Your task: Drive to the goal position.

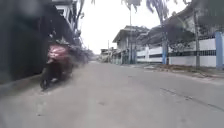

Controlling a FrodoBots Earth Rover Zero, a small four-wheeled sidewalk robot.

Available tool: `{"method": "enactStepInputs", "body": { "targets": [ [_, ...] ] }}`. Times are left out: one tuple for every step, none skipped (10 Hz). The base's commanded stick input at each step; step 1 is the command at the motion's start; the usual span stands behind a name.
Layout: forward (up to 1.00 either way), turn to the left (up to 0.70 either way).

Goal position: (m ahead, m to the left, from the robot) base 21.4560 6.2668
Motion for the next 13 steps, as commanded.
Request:
{"method": "enactStepInputs", "body": {
  "targets": [
    [1.00, 0.00],
    [1.00, 0.00],
    [1.00, 0.00],
    [1.00, 0.00],
    [1.00, 0.00],
    [1.00, 0.00],
    [1.00, 0.00],
    [1.00, 0.00],
    [1.00, 0.00],
    [1.00, 0.00],
    [1.00, 0.00],
    [1.00, 0.00],
    [1.00, 0.00]
  ]
}}
